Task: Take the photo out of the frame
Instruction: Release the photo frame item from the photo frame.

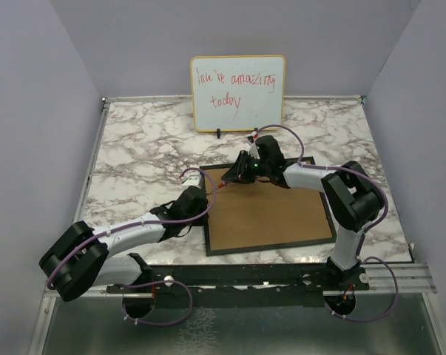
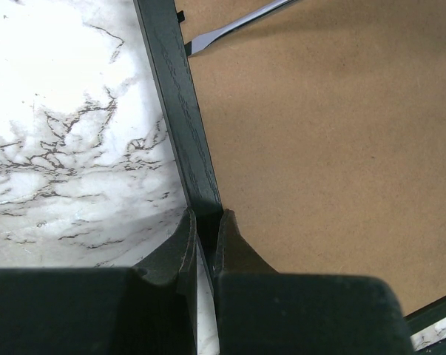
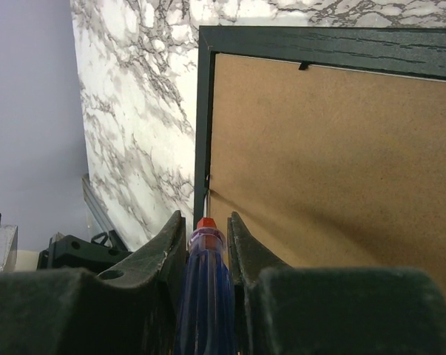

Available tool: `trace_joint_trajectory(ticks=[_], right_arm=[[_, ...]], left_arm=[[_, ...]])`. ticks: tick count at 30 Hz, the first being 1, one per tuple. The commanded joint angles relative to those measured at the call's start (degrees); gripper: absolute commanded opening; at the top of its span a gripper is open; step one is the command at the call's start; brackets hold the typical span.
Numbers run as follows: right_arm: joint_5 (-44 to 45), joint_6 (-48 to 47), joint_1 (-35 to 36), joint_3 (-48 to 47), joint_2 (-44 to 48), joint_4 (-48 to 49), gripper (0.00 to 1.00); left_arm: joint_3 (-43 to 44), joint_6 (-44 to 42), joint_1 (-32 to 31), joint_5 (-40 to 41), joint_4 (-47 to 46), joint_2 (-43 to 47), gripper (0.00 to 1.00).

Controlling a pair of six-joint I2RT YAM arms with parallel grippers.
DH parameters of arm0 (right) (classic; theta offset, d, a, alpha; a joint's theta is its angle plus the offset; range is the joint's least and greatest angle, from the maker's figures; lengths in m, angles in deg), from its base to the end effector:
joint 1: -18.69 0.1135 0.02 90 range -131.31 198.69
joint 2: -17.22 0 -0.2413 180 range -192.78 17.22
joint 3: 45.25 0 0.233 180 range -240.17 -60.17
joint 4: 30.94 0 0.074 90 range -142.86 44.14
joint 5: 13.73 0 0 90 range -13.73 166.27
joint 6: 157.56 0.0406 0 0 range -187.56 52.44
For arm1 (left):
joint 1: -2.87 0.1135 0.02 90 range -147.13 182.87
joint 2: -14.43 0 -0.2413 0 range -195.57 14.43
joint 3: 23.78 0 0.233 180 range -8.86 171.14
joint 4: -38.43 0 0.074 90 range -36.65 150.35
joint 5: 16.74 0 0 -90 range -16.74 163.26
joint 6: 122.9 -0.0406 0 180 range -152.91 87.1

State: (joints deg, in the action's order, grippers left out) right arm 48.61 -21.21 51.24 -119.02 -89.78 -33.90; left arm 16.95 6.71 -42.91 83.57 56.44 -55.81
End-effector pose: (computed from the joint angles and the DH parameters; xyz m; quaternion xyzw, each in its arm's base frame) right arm 0.3053 0.2172 0.1516 -0.0034 0.8726 0.4438 0.2038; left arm 0.1573 -0.1513 0.1418 0.0175 0.9287 -0.1831 0.3220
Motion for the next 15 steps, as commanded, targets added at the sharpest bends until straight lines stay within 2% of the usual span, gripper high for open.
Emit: trace_joint_trajectory(ticks=[1, 15], right_arm=[[6.4, -0.2, -0.5, 2.6, 1.0, -2.1, 0.0], [6.9, 0.6, -2.0, 5.6, 3.5, 2.3, 0.01]], left_arm=[[-2.2, -2.4, -1.2, -5.4, 6.5, -1.8, 0.0], [-1.9, -2.4, -1.3, -5.0, 6.7, -1.9, 0.0]])
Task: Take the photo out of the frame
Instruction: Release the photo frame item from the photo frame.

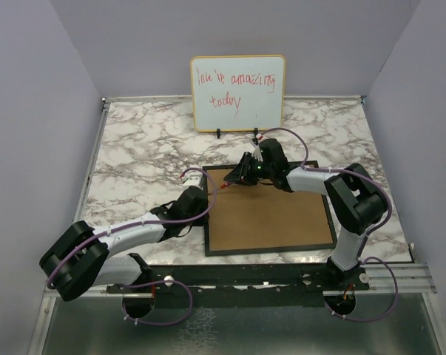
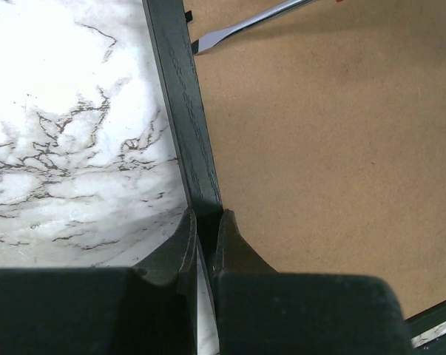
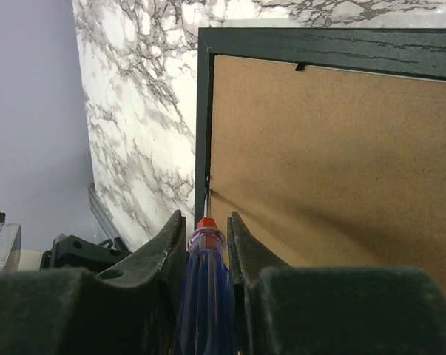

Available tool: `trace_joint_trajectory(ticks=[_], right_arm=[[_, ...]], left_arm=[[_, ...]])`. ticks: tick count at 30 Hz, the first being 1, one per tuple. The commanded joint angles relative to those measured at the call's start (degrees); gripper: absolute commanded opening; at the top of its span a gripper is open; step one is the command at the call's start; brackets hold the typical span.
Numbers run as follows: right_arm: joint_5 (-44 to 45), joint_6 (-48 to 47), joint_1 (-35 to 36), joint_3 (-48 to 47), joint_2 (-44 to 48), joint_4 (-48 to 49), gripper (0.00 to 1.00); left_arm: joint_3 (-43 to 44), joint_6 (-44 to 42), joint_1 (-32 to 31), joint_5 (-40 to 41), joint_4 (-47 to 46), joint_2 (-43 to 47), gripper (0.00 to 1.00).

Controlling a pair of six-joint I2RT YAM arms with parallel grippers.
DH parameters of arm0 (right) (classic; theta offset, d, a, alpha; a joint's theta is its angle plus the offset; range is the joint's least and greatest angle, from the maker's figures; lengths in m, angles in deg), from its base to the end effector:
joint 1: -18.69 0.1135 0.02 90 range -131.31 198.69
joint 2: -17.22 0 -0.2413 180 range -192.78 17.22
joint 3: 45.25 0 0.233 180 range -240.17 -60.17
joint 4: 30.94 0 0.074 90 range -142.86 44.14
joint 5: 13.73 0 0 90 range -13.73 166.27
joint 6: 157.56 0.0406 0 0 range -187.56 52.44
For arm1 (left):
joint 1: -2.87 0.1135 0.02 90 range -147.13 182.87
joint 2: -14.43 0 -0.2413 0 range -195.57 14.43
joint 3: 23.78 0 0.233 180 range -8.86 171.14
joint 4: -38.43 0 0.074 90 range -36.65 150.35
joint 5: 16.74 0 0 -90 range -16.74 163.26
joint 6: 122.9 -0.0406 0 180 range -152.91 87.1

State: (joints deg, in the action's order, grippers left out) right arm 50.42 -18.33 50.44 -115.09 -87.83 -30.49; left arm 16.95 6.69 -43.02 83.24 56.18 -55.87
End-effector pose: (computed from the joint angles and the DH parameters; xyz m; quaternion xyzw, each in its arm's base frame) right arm 0.3001 0.2065 0.1492 0.0287 0.8693 0.4441 0.2150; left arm 0.1572 -0.1520 0.1419 0.0194 0.9282 -0.1865 0.3212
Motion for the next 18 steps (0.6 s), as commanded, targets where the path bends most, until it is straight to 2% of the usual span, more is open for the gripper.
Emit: trace_joint_trajectory(ticks=[1, 9, 18], right_arm=[[5.3, -2.3, -1.2, 2.0, 1.9, -0.9, 0.0], [7.4, -2.2, -1.3, 3.5, 4.4, -0.3, 0.0], [5.6, -1.6, 0.3, 4.4, 0.6, 4.5, 0.01]], left_arm=[[-1.9, -2.4, -1.2, -4.7, 6.9, -1.9, 0.0], [-1.9, -2.2, -1.2, -4.4, 7.1, -1.9, 0.0], [-1.2, -2.3, -1.2, -4.6, 7.4, -2.6, 0.0]])
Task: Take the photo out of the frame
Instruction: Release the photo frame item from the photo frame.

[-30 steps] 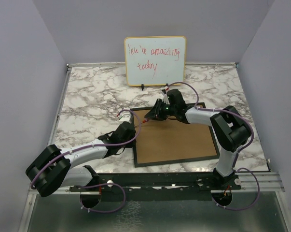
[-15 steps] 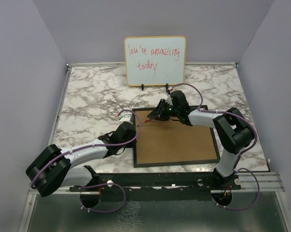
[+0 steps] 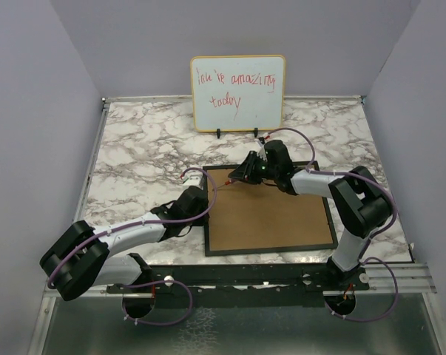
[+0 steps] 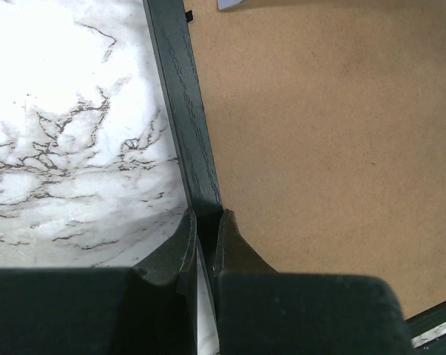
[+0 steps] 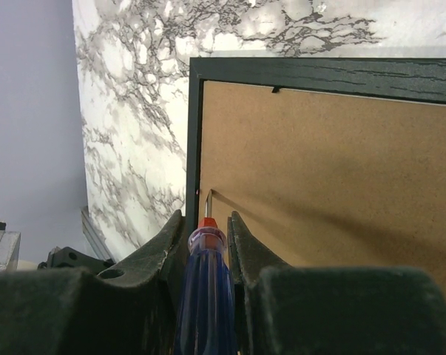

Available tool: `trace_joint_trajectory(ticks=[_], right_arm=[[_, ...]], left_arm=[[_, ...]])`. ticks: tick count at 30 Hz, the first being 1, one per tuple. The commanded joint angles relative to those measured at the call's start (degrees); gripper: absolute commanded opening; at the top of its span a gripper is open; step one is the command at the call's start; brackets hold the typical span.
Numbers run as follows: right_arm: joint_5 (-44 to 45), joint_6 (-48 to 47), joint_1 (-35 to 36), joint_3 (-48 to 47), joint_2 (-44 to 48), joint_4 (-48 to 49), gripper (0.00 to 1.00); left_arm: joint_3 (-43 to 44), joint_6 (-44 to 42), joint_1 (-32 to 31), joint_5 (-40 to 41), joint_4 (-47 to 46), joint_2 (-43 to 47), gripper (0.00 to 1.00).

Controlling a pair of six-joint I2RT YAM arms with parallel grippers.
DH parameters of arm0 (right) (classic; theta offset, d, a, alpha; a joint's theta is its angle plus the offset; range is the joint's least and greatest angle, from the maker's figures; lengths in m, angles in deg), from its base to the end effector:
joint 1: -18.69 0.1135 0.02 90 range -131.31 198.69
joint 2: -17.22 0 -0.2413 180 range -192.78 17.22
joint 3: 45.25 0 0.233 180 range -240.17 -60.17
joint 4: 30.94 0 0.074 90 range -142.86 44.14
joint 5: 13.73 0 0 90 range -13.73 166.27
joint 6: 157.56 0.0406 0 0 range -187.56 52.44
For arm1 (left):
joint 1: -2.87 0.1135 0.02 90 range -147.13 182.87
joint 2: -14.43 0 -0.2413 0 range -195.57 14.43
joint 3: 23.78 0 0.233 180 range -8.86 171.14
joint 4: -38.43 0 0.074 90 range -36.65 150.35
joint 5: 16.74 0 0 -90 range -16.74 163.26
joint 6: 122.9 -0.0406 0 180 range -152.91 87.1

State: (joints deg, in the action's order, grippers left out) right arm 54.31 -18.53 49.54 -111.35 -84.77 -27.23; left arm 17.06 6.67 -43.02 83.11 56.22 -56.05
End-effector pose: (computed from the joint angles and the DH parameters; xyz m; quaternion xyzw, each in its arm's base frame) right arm 0.2956 0.1943 0.1535 0.0448 0.8631 0.4325 0.2568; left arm 0.1574 -0.1524 0.1417 0.0201 0.9287 -0.1866 0.3199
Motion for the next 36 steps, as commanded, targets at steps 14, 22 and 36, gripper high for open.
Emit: trace_joint_trajectory(ticks=[14, 22, 36], right_arm=[[3.7, -3.1, 2.6, 0.9, -2.4, -0.9, 0.01], [2.2, -3.3, 2.5, 3.8, -2.0, 3.1, 0.01], [0.4, -6.3, 2.5, 11.0, -2.4, 18.0, 0.0]], left_arm=[[-1.5, -1.8, -1.2, -3.6, 8.1, -1.3, 0.0], [-1.8, -1.5, -1.2, -3.6, 8.2, -0.6, 0.0], [-1.5, -1.4, -1.2, -4.0, 8.6, -0.6, 0.0]])
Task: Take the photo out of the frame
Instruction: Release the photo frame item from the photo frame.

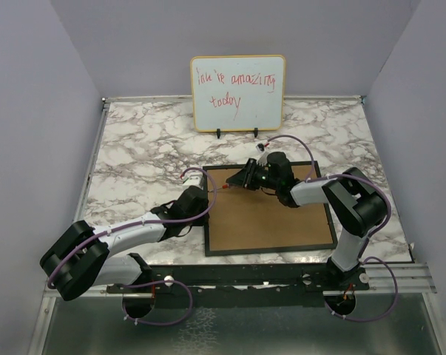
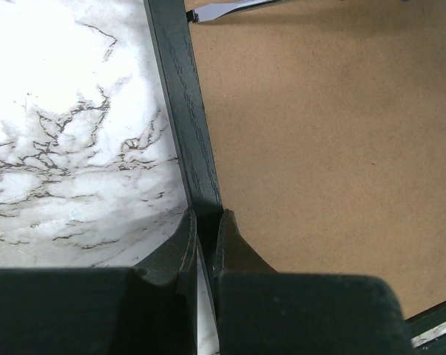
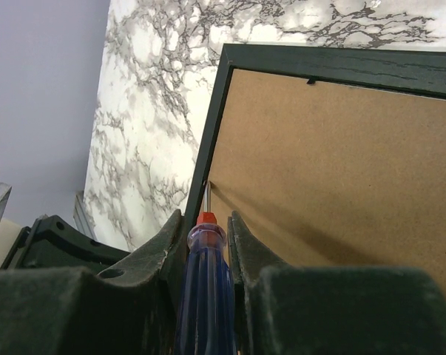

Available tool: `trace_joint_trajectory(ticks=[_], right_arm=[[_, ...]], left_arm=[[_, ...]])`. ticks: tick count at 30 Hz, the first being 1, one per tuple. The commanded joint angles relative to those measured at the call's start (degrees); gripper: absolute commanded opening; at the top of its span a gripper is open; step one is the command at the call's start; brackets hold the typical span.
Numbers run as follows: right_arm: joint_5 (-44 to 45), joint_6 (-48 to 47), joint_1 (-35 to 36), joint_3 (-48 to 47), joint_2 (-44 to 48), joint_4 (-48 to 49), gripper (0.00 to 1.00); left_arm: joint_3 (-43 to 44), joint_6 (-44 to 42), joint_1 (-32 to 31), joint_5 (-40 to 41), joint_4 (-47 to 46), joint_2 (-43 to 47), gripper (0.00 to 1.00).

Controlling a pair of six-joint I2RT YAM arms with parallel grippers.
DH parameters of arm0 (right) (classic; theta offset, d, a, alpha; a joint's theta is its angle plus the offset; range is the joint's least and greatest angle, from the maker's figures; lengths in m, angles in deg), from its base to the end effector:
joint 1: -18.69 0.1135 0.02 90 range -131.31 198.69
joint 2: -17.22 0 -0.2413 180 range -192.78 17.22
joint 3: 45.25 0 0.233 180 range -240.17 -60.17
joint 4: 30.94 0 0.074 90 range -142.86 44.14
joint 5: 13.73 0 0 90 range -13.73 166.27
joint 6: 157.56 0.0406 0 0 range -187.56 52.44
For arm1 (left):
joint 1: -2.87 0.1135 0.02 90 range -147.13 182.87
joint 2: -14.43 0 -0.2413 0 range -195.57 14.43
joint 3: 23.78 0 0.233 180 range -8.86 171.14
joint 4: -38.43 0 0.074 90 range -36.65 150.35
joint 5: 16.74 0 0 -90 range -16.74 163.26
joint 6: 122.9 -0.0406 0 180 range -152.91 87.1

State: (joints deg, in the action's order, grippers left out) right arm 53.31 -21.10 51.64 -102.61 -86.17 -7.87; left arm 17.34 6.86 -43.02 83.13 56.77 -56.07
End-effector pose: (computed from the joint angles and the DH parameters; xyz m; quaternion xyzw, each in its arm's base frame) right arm 0.2769 0.1983 0.1371 -0.0130 0.8243 0.4734 0.3104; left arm 0.1576 -0.1525 0.1423 0.0187 0.9296 -0.1854 0.3181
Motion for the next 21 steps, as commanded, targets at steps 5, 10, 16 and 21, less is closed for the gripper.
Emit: trace_joint_trajectory(ticks=[5, 10, 16, 21], right_arm=[[0.9, -3.9, 0.4, 1.2, -0.8, -4.0, 0.0], [0.5, -0.9, 0.4, 1.3, -3.2, -0.4, 0.01], [2.8, 0.1, 0.7, 0.4, -3.5, -0.5, 0.01], [3.2, -1.0, 2.1, -0.7, -3.9, -2.6, 0.01]], left_arm=[[-1.9, -1.6, -1.2, -3.9, 8.2, -0.2, 0.0], [-1.8, -1.6, -1.2, -4.2, 7.9, -0.3, 0.0], [-1.8, -1.7, -1.2, -4.5, 7.6, -0.6, 0.0], [-1.9, -1.7, -1.1, -4.6, 7.3, -0.7, 0.0]])
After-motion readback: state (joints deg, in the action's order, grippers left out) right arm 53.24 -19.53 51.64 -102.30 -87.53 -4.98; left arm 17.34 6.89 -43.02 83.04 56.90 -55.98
